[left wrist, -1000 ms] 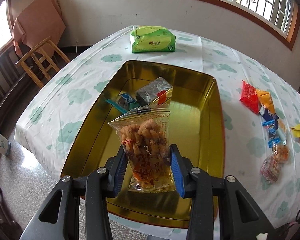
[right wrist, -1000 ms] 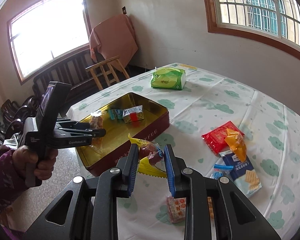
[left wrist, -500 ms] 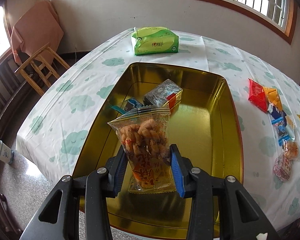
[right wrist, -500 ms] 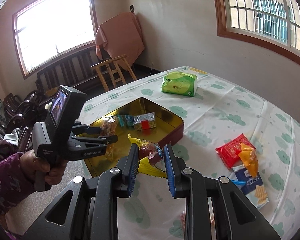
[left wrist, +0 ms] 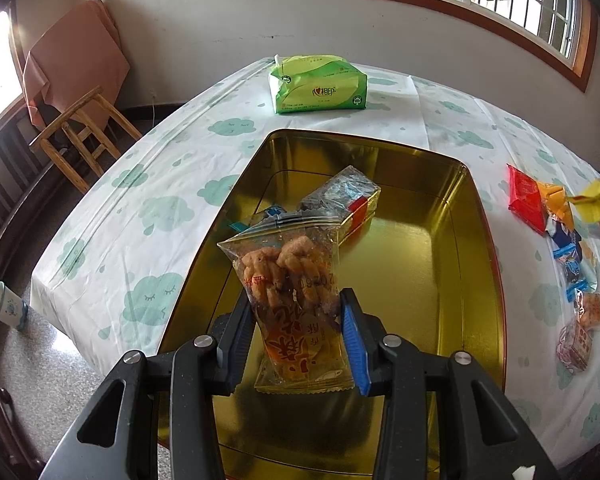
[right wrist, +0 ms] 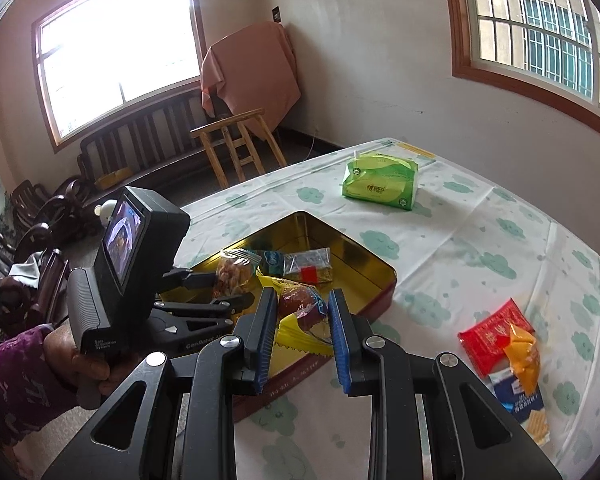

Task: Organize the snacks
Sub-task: 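Lower the fried-snack bag into the tin with left while right carries the yellow packet, then lower the yellow packet into the tin and open the right gripper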

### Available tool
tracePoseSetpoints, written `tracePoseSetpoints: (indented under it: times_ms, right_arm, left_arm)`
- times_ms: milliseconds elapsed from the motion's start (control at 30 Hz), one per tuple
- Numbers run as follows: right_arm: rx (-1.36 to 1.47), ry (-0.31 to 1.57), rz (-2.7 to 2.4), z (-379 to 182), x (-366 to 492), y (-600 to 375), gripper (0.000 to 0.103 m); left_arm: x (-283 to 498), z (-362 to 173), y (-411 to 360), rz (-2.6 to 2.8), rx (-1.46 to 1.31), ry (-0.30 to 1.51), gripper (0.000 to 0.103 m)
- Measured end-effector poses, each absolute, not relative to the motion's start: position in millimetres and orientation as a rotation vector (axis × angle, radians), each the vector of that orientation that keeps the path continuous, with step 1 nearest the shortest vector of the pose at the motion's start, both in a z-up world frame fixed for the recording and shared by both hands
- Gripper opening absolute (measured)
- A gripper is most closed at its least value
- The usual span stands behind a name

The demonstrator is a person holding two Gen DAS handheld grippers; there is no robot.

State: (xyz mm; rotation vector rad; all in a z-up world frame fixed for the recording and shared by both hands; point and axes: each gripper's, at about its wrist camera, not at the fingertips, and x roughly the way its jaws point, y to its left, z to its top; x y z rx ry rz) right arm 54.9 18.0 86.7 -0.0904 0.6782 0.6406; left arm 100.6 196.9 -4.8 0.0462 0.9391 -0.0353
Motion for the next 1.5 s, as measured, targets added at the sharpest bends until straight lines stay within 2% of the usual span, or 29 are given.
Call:
tracePoseSetpoints:
  times_ms: [333, 400, 467, 600, 667, 1200, 1500]
  right_arm:
    - [-0.112, 0.717, 0.643, 69, 76, 42, 0.027]
    - [-0.118, 0.729, 0.64, 65, 82, 46, 0.027]
    - [-0.119, 0.74, 0.638, 60, 89, 50, 0.027]
    - [-0.126, 0.762, 0.633, 51, 103, 61, 0.027]
    - [-0.128, 0.777, 0.631, 45, 112, 66, 0.027]
    - [-0.133, 0.864, 0.548, 4, 155, 81, 0.027]
    - [-0.15, 0.871, 0.538, -1, 159, 91, 0.028]
  left_arm:
    - [100, -1, 212, -0.071, -0.02, 0.923, 0.041]
    - [96, 4, 219, -0.079, -0.068, 0.908, 0.047]
    - [90, 10, 223, -0.066, -0.091, 0.88, 0.059]
    - [71, 26, 225, -0.032, -0.085, 0.818, 0.068]
    - [61, 32, 225, -0.018, -0.089, 0.793, 0.077]
    - [34, 33, 229, 0.027, -0.147, 0.824, 0.081]
    - [33, 26, 233, 0.037, -0.17, 0.857, 0.089]
